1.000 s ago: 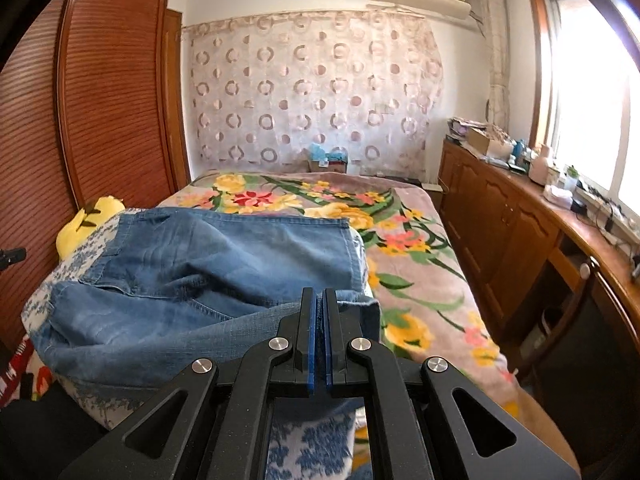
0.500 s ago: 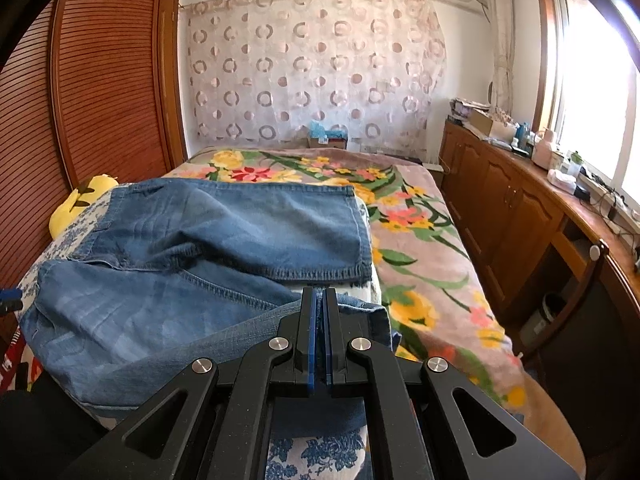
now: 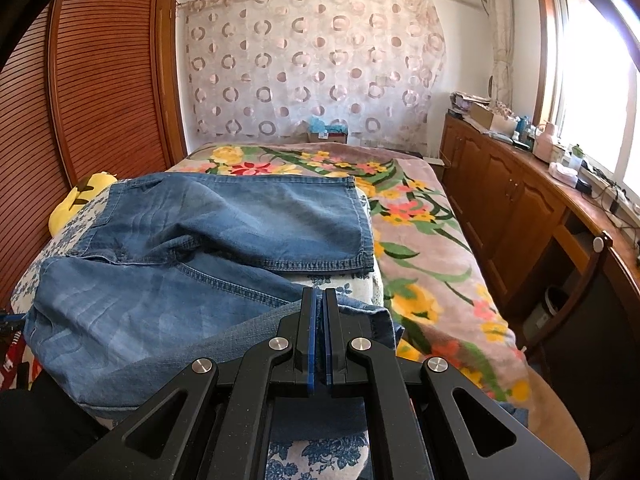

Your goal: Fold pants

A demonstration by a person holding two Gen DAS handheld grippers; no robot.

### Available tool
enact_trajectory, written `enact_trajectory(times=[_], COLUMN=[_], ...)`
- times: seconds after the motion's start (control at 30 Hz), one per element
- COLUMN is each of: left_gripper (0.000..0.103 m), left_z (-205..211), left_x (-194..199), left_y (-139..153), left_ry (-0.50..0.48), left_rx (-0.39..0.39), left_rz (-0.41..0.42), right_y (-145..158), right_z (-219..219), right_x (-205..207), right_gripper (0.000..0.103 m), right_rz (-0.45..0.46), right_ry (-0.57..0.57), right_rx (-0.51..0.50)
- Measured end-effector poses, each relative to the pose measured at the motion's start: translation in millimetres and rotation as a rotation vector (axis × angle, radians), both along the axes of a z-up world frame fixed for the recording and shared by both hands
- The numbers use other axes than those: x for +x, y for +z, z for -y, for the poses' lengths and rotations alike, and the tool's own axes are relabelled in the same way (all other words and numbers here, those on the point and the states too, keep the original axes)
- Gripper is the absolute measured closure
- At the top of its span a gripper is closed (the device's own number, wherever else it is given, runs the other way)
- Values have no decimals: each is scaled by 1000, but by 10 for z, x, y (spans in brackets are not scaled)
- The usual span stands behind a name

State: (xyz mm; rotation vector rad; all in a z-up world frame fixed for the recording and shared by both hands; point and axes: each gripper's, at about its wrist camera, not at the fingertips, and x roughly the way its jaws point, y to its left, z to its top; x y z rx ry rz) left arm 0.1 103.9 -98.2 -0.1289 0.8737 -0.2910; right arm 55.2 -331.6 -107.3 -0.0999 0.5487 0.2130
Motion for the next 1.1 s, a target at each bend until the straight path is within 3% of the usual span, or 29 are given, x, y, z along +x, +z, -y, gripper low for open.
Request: enact_trajectory(times=[0.33,0.73,0.9,1.1], left_gripper=[100,100,100,100], left_z=[-16,-48,-58,43], left_x=[29,704,1171,1590], left_y=[605,1368,1454,1378], left_ry=[38,91,102,82], left_rx=[46,103,128,171], left_rz=[178,372,368,336], right_y=[170,652,713,298], right_z=[80,117,84,-90], right_x=[-61,217,594,994], right_gripper=[101,101,103,103], right_rz=[53,196,213,87], right_ry=[-1,-40,-63,15], right_rx=[24,17,26,74])
